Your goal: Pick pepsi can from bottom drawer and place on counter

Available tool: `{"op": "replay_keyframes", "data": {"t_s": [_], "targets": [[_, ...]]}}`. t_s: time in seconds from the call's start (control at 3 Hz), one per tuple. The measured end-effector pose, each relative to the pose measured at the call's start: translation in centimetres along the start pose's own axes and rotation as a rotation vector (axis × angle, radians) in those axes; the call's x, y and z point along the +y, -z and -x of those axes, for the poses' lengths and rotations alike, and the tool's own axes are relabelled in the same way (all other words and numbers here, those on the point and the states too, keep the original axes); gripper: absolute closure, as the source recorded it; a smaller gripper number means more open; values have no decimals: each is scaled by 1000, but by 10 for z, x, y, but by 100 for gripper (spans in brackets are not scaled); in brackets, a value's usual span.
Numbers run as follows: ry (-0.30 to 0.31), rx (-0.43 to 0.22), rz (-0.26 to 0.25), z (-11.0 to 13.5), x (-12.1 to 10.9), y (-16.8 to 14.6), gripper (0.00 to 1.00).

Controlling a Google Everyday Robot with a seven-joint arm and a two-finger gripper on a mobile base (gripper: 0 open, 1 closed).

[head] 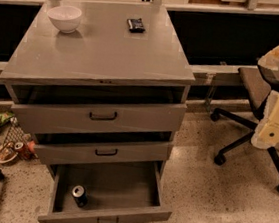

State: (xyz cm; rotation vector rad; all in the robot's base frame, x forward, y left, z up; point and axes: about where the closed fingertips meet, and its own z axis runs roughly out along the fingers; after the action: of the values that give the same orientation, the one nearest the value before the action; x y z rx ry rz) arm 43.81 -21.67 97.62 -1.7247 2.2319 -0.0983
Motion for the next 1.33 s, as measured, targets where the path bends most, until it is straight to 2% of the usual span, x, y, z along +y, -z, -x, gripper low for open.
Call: {"op": "replay_keyframes", "data": {"t_s": [0.33,0.67,1.0,1.33], "targets": [[0,0,0,0,0,0,0],[-13,-94,48,16,5,-23,0],[-55,-276,163,57,22,-84,0],[-51,-414,250,105,50,-151,0]]}}
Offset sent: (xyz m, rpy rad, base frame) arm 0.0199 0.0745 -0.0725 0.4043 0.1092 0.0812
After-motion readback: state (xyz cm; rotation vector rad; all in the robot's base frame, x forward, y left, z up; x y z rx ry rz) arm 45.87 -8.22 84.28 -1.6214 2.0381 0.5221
